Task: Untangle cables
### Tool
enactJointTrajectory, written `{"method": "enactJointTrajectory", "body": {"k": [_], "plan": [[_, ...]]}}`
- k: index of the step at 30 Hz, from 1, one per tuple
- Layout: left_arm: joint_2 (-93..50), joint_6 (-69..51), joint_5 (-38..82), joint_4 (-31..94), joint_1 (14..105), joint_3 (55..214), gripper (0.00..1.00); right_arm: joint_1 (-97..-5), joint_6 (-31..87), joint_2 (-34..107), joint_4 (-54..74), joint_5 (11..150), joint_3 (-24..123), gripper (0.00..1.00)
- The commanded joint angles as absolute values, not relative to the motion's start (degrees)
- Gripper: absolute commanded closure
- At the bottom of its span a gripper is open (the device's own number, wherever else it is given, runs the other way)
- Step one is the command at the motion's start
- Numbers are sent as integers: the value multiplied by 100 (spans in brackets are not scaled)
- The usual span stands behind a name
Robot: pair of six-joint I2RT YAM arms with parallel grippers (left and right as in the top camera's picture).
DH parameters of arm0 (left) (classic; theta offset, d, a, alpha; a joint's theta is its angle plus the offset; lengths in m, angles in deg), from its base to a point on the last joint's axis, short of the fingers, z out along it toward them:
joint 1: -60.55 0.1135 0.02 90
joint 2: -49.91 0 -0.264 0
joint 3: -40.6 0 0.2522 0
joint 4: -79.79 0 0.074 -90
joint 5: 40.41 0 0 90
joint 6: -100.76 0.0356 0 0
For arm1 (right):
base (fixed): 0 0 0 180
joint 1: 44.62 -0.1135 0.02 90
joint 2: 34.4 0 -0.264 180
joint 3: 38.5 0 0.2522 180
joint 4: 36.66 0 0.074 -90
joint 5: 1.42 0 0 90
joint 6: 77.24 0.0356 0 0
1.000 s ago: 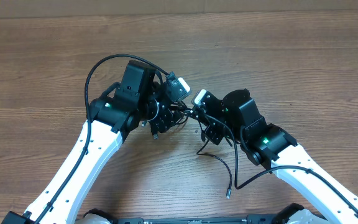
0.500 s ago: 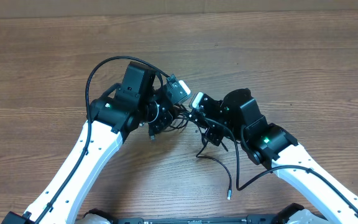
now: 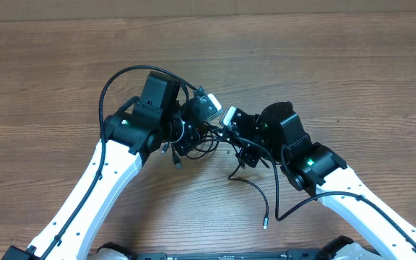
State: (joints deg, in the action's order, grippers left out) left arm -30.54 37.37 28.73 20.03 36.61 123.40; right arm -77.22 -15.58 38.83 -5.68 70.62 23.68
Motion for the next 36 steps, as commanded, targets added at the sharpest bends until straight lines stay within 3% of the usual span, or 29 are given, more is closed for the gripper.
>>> {"method": "enactJointTrajectory", "body": {"k": [1,4,5,6,7,20,29,36], "plan": [[-2916,3737,2600,2016,3652,12361,76,-7751,-1584,3761,-669,6811,2441,96],[-2916,3735,2600,2003,3652,12361,68,-7751,-1582,3761,-671,6811,2441,96],[-2916,3735,2604,1990,3652,12361,57,-7751,-1582,3761,-671,6811,2441,96],[-2916,3732,2613,1975,3654,12361,20,-7749,-1582,3761,-671,6815,2441,96],[-2916,3728,2620,1966,3654,12361,0,-7735,-1580,3761,-673,6813,2441,96],[-2914,2401,3035,2209,3665,12364,0,-6988,-1230,3761,-747,6470,2441,96],[-2916,1322,889,3096,3636,12364,0,-6501,-172,3761,-1335,6135,2441,96],[-2916,-88,1085,3273,3632,12364,0,-6472,748,3761,-1731,6039,2441,96]]}}
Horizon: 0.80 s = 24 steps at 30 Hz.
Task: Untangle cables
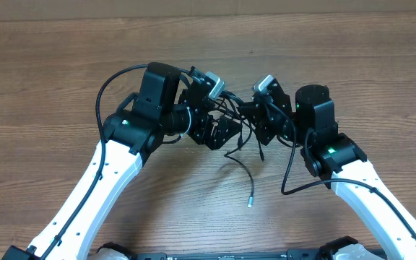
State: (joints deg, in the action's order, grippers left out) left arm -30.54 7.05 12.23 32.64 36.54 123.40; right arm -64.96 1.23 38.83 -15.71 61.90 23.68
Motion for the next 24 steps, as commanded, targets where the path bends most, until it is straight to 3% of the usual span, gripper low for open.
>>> {"method": "enactJointTrajectory", "body": {"k": [1,10,24], "plan": [[-2916,-195,1225,3266,3632,12364,0,-6457,864,3761,-1781,6039,2441,96],[-2912,-1240,1601,3492,3643,12364,0,-6046,1461,3761,-1792,6033,2441,96],[-2916,-1264,2864,3461,3643,12361,1,-5762,1469,3761,-2444,4531,2441,96]]}}
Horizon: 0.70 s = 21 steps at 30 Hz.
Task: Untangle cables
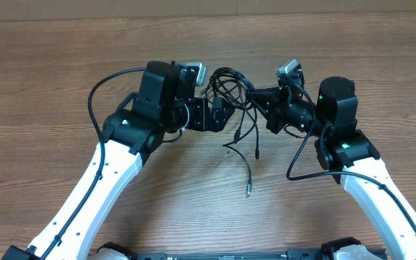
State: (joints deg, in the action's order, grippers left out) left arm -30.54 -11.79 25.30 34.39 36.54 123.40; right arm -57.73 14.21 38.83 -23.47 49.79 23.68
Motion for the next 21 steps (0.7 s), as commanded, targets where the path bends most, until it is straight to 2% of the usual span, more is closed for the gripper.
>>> {"method": "enactJointTrajectory", "body": {"k": [1,10,21], "plan": [[-2916,-1264,2930,3459,3643,12364,0,-5762,1469,3761,-2444,4494,2441,96],[-3060,-1266,3131,3592,3643,12361,0,-5762,1469,3761,-2441,4319,2441,96],[-3318,-1264,2217,4029,3641,12361,2,-5762,1467,3761,-2503,4096,2441,96]]}}
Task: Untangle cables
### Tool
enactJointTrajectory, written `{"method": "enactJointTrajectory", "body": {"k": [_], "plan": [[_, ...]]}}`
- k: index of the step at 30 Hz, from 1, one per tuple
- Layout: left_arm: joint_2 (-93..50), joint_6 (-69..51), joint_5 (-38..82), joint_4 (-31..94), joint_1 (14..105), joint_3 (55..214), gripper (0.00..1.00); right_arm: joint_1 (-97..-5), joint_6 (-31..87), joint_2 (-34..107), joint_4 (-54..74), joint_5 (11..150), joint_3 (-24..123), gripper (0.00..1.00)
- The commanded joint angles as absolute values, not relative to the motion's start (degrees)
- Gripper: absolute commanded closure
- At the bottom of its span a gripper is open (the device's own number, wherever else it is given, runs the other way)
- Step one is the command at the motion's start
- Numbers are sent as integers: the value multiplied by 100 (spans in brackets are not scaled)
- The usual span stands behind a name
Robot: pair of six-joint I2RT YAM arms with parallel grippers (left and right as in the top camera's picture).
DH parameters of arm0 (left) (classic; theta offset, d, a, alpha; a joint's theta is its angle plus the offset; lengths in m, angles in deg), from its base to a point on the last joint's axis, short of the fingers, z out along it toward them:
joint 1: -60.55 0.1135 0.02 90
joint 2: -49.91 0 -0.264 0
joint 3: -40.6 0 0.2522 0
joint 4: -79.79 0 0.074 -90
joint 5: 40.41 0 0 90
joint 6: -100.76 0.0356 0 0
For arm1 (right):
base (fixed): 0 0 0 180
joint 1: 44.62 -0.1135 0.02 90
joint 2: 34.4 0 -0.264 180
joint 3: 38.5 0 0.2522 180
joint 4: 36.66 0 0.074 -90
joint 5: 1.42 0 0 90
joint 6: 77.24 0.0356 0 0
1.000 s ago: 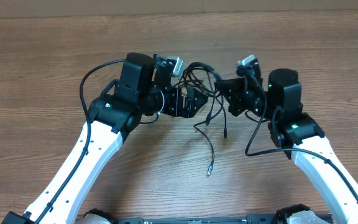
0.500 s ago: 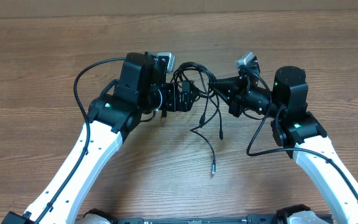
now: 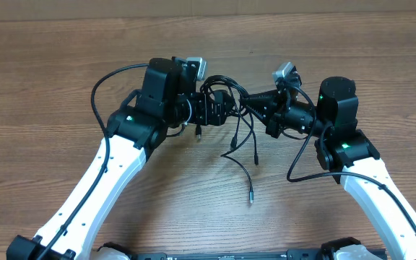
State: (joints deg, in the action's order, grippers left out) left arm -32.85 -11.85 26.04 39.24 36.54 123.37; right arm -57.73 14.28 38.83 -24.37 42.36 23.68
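Observation:
A bundle of thin black cables [image 3: 235,101] is strung between my two grippers near the middle of the table. My left gripper [image 3: 221,110] is shut on the bundle's left side. My right gripper [image 3: 257,108] faces it from the right, shut on the other side. Loose strands hang down from the bundle: one ends in a plug [image 3: 256,157], a longer one trails to a metal tip [image 3: 251,201], and a short end [image 3: 198,134] dangles under the left gripper. Exactly where the fingers pinch is hidden by the cable loops.
The wooden table [image 3: 63,65] stretches on all sides of the arms. Each arm's own black supply cable loops beside it, on the left [image 3: 103,90] and on the right [image 3: 295,170]. Nothing else lies on the table.
The tall loops that stood behind the grippers have flattened into a tighter bundle between them. The right gripper sits slightly further left. A short end now dangles below the left gripper.
First both grippers were close together in the tangle, lower on the table. Then they stood further back and a little apart with cables between them. Later they were wider apart with loops spread open. Now the bundle is drawn flatter and loose ends hang free.

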Motion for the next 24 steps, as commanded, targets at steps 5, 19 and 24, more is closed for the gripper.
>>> {"method": "enactJointTrajectory", "body": {"k": [5,19,24], "plan": [[-3318,-1262,2185,4080,3641,12361,7,-5762,1467,3761,-2503,4094,2441,96],[-3325,-1172,2318,4090,3636,12361,25,-5762,1467,3761,-2498,4087,2441,96],[-3323,-431,2093,4095,3636,12361,31,-5762,1467,3761,-2498,4089,2441,96]]}}
